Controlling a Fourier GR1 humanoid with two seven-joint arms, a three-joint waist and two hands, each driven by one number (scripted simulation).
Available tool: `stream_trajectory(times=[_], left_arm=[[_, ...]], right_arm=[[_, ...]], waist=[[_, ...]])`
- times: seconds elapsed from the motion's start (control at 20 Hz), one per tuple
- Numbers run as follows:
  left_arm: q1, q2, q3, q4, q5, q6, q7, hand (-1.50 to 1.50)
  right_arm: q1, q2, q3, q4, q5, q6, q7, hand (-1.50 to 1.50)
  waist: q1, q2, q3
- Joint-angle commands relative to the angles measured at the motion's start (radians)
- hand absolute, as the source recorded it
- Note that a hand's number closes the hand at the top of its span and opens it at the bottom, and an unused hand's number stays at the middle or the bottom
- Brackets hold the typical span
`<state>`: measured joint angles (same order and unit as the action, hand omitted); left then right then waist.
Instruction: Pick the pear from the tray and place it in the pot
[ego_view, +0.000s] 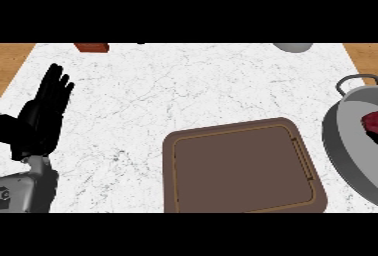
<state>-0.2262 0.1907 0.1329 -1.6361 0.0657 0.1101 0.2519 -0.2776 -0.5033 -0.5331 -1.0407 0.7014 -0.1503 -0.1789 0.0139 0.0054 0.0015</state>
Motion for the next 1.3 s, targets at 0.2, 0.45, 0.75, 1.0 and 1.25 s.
stream_trajectory(times=[0.2, 0.45, 0.75, 1.0, 1.25], left_arm=[[0.039, -0.017, -0.025, -0.052, -0.013, 0.002, 0.003, 0.00], [-0.041, 0.009, 0.019, 0.004, -0.001, 0.011, 0.015, 0.00], [-0.003, 0.012, 0.028, 0.029, 0.012, -0.019, -0.021, 0.00], [-0.007, -0.014, 0.001, 0.006, -0.013, 0.008, 0.001, 0.00], [-0.008, -0.005, 0.018, 0.024, 0.011, -0.019, -0.007, 0.00]], right_arm=[[-0.109, -0.040, -0.081, 0.281, -0.209, 0.167, -0.253, -1.50], [-0.183, -0.003, -0.178, 0.298, -0.377, 0.239, -0.305, -1.50], [-0.117, -0.148, -0.304, 0.396, -0.529, 0.405, -0.347, -1.50], [-0.061, -0.317, -0.347, 0.495, -0.579, 0.540, -0.373, -1.50], [-0.004, -0.379, -0.344, 0.658, -0.587, 0.603, -0.512, -1.50]], waist=[[0.004, -0.002, 0.001], [-0.007, -0.002, 0.001], [-0.014, -0.003, 0.000], [-0.016, -0.004, 0.000], [-0.009, -0.002, 0.001]])
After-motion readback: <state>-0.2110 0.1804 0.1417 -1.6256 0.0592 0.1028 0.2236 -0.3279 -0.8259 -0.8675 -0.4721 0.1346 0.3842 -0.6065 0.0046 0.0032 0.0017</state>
